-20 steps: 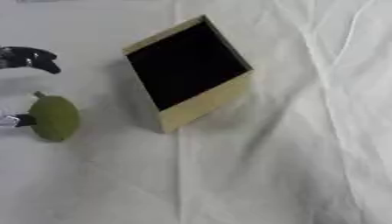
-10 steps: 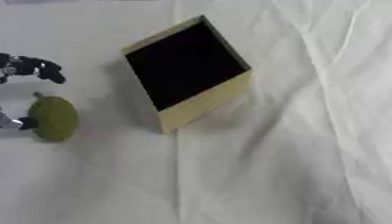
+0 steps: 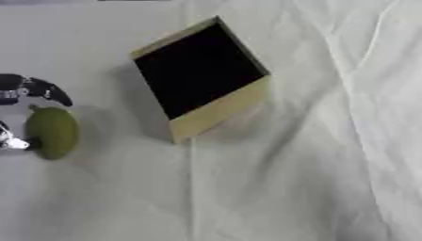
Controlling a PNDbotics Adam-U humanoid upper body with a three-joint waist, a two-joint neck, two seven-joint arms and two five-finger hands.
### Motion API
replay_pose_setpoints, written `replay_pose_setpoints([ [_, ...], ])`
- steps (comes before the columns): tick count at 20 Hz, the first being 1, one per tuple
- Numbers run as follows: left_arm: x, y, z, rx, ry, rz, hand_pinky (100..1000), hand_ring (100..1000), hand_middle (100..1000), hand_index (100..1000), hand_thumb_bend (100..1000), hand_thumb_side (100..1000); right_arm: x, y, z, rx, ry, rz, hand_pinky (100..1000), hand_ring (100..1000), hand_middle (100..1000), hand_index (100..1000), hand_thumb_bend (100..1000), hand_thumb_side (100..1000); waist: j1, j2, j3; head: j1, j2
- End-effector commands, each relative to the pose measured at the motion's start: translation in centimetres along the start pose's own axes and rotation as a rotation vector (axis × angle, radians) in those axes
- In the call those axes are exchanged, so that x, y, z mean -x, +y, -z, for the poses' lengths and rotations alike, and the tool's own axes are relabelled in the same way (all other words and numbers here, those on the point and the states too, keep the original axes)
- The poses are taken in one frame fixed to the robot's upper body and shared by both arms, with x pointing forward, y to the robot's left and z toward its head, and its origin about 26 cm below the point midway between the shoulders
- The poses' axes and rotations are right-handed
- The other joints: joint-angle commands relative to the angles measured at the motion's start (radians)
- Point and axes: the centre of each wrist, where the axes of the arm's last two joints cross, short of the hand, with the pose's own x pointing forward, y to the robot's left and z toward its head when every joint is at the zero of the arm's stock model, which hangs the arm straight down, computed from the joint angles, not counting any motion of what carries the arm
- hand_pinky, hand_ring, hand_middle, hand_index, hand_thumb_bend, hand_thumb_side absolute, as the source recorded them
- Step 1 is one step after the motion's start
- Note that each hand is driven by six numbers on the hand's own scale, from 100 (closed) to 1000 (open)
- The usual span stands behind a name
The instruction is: Pick up objects on the table and place them in the box.
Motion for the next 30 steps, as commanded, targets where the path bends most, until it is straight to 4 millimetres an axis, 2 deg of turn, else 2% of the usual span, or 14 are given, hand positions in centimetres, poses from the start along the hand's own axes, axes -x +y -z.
replay_pose_setpoints([
  [1,0.3,0.4,-0.4,0.227,-0.107,0.180,855,878,807,886,454,100,-0.6,-0.3,0.6,-0.003,-0.031,-0.003,853,865,641,752,100,420,-0.001,-0.022,-0.001,0.004,-0.009],
  [5,0.4,0.1,-0.1,0.253,-0.090,0.207,835,841,746,856,467,100,-0.6,-0.3,0.5,-0.002,-0.028,-0.001,854,866,640,752,100,425,0.000,-0.023,-0.001,0.006,-0.005],
  [7,0.4,0.2,0.0,0.251,-0.093,0.219,796,783,650,801,445,100,-0.5,-0.3,0.5,-0.001,-0.026,-0.001,854,866,640,752,100,426,0.000,-0.023,-0.001,0.005,-0.004],
  [8,0.3,0.4,-0.1,0.242,-0.097,0.225,791,776,639,793,441,100,-0.5,-0.3,0.5,0.000,-0.025,-0.001,854,866,640,752,100,426,0.000,-0.023,-0.001,0.005,-0.003],
  [10,0.0,1.1,-0.3,0.199,-0.105,0.238,695,659,512,670,363,100,-0.5,-0.3,0.4,0.002,-0.023,-0.002,855,866,639,752,100,429,0.000,-0.024,0.000,0.004,-0.002],
  [11,-0.3,1.5,-0.5,0.166,-0.109,0.251,666,631,493,646,347,100,-0.5,-0.3,0.4,0.003,-0.022,-0.002,855,866,639,752,100,430,0.000,-0.024,0.000,0.003,-0.002],
  [12,-0.5,1.8,-0.6,0.131,-0.113,0.266,617,594,471,614,282,100,-0.5,-0.3,0.4,0.004,-0.021,-0.003,855,867,639,752,100,431,0.000,-0.024,0.001,0.003,-0.002],
  [13,-0.8,2.0,-0.8,0.098,-0.116,0.280,586,575,461,597,245,100,-0.5,-0.3,0.4,0.005,-0.020,-0.003,855,867,638,752,100,431,0.000,-0.024,0.001,0.002,-0.001],
  [16,-1.7,2.7,-1.2,0.008,-0.135,0.335,557,557,453,584,208,100,-0.5,-0.4,0.3,0.007,-0.019,-0.004,855,867,638,752,100,432,0.000,-0.024,0.001,0.002,-0.001],
  [21,-3.7,5.1,-2.6,-0.129,-0.171,0.412,546,548,443,573,202,100,-0.5,-0.4,0.2,0.009,-0.013,-0.007,855,868,637,752,100,435,0.003,-0.027,0.004,-0.001,-0.004],
  [24,-4.5,5.8,-2.8,-0.173,-0.188,0.434,552,547,443,568,215,100,-0.5,-0.4,0.2,0.010,-0.011,-0.005,855,866,638,752,100,431,0.003,-0.032,0.002,0.002,-0.003],
  [27,-6.7,8.9,-3.5,-0.328,-0.232,0.510,549,544,439,564,215,100,-0.5,-0.4,0.2,0.014,-0.011,-0.006,854,864,638,752,100,428,0.003,-0.036,0.005,0.000,-0.007],
  [30,-7.9,10.7,-2.8,-0.428,-0.259,0.532,545,537,433,556,190,100,-0.5,-0.4,0.3,0.022,-0.015,-0.006,852,860,639,751,100,419,0.001,-0.038,0.005,0.007,-0.011],
])
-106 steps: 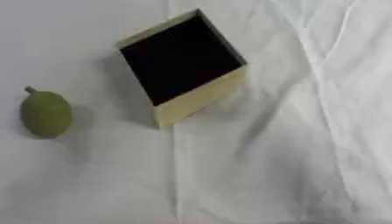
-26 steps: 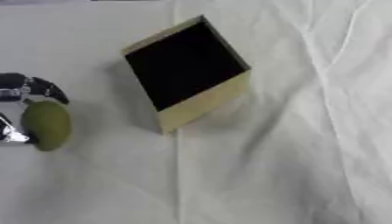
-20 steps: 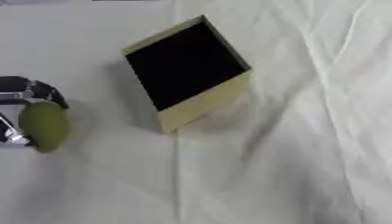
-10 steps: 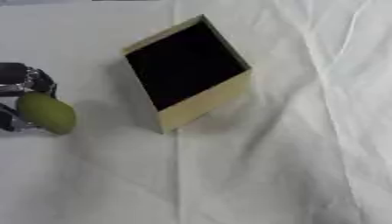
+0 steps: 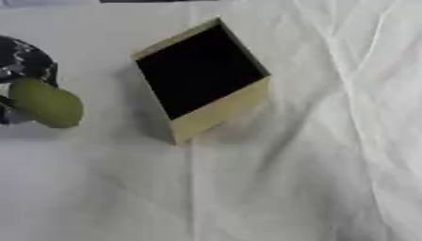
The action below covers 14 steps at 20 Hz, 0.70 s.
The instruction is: Pick up objects on the table and place them in the box.
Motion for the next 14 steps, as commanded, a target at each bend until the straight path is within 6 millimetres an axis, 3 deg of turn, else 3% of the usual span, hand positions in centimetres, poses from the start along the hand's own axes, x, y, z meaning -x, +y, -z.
replay_pose_setpoints([
  [1,0.1,2.1,0.9,-0.037,-0.046,0.076,546,537,433,557,189,100,-0.6,-0.4,0.9,0.012,-0.039,-0.007,851,858,639,751,100,416,-0.004,-0.028,-0.001,0.008,-0.012],
  [14,2.1,3.1,9.5,-0.183,-0.068,0.062,559,542,437,561,209,100,-0.8,0.0,2.1,0.058,-0.092,0.021,843,842,646,750,100,380,-0.011,-0.038,-0.022,0.045,-0.014],
])
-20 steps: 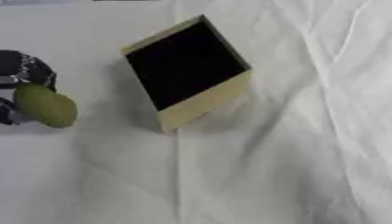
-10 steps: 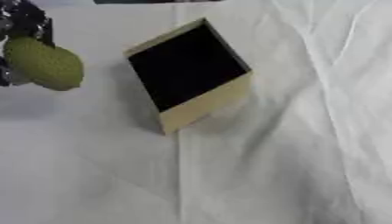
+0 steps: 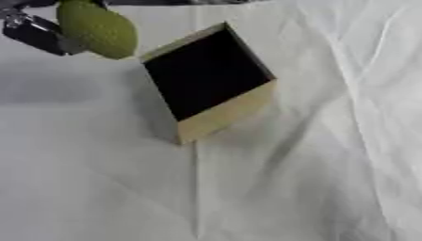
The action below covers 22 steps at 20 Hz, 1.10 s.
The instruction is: Pick up objects on the table and place them in the box.
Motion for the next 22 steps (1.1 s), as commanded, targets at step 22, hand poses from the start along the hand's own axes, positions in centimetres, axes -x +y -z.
replay_pose_setpoints([
  [22,-1.6,-7.7,8.2,-0.096,0.034,-0.062,562,542,454,589,163,100,-1.0,0.9,3.0,0.012,-0.130,0.048,830,820,652,750,100,328,-0.016,-0.026,-0.034,0.011,-0.021],
])
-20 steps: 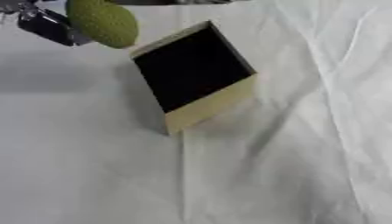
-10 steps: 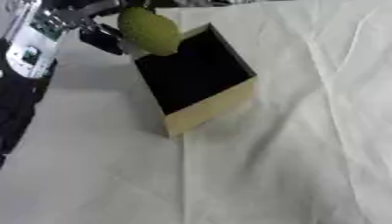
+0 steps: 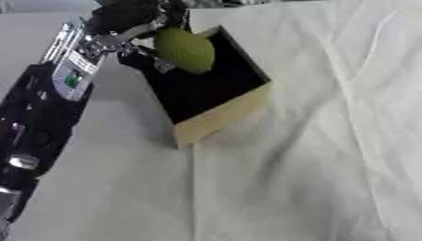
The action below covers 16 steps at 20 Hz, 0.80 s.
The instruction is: Pick up objects on the table and place them in the box.
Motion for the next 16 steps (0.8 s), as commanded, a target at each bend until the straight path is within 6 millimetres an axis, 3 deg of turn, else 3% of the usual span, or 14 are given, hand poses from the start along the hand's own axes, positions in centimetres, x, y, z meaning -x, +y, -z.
replay_pose_setpoints([
  [1,0.1,0.1,0.5,-0.024,0.012,0.022,567,546,457,594,170,100,-0.6,-0.1,0.8,-0.012,-0.036,0.006,831,821,652,750,100,330,-0.004,-0.025,-0.003,0.002,-0.010],
  [4,0.1,-1.1,0.5,0.010,0.031,0.027,643,626,527,693,287,100,-0.6,0.0,0.7,-0.015,-0.029,0.013,833,824,651,750,100,337,-0.003,-0.024,-0.004,-0.001,-0.009],
  [6,0.1,-1.7,0.4,0.035,0.032,0.040,732,746,660,822,377,185,-0.5,0.0,0.6,-0.014,-0.025,0.014,833,825,650,750,100,340,-0.002,-0.024,-0.004,-0.005,-0.008],
  [7,0.1,-1.9,0.3,0.045,0.031,0.048,743,757,678,836,387,196,-0.5,0.0,0.6,-0.014,-0.024,0.013,833,825,650,750,100,340,-0.002,-0.024,-0.003,-0.007,-0.008],
  [9,0.2,-2.2,0.2,0.050,0.030,0.059,816,824,771,912,464,351,-0.5,-0.1,0.6,-0.013,-0.021,0.013,834,826,650,750,100,341,-0.002,-0.024,-0.003,-0.009,-0.008],
  [10,0.3,-2.3,0.1,0.047,0.031,0.062,821,828,775,914,484,378,-0.5,-0.1,0.6,-0.013,-0.020,0.012,834,826,650,749,100,341,-0.001,-0.025,-0.003,-0.011,-0.009],
  [11,0.3,-2.3,0.0,0.042,0.032,0.065,827,833,781,918,524,461,-0.5,-0.1,0.5,-0.013,-0.019,0.011,834,826,650,749,100,340,-0.002,-0.025,-0.002,-0.012,-0.009],
  [13,0.4,-2.4,-0.2,0.027,0.040,0.066,824,829,777,919,526,521,-0.5,-0.1,0.5,-0.011,-0.018,0.010,834,827,650,749,100,341,-0.002,-0.025,-0.002,-0.013,-0.010],
  [16,0.7,-2.1,-0.4,-0.016,0.059,0.060,808,815,760,910,493,517,-0.5,-0.1,0.5,-0.007,-0.017,0.011,834,826,650,749,100,342,-0.003,-0.026,-0.002,-0.013,-0.011],
])
